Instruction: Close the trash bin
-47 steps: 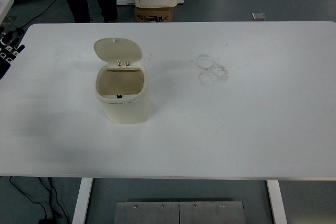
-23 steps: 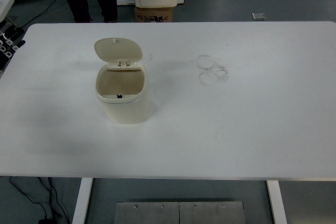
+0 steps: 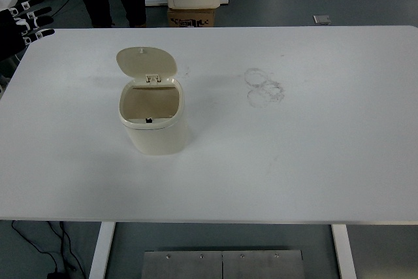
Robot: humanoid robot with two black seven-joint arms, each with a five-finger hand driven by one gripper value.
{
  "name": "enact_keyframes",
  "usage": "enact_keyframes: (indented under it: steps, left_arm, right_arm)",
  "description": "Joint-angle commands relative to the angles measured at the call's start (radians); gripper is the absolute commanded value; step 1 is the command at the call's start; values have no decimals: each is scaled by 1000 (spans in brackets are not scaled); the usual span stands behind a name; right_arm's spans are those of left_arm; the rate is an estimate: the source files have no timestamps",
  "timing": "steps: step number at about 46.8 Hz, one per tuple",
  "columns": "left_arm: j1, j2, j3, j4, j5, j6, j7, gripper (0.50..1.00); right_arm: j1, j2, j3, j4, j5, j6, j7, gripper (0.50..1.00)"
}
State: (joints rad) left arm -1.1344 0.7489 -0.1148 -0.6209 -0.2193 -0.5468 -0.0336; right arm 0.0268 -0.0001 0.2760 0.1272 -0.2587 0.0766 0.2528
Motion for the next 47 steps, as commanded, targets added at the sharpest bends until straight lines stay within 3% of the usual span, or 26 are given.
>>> enact_keyframes:
  steps: [1,18,33,34,47]
  left_arm:
    - [-50,15,58,-34,0,5,0,1000]
    - [-323,15,431,-169,-3,-9,0,1000]
    - [-458,14,521,-289,-3,-33,7,1000]
    - [-479,12,529,-295,-2,-64,14,1000]
    - [-604,-26,612,-345,38,-64,89,1000]
  right_arm:
    - [-1,0,0,0,-1,0,0,991]
    - [1,0,0,0,-1,0,0,991]
    - [-1,0,0,0,-1,0,0,991]
    - [-1,0,0,0,1,0,0,991]
    - [-1,0,2,0,-1,0,0,991]
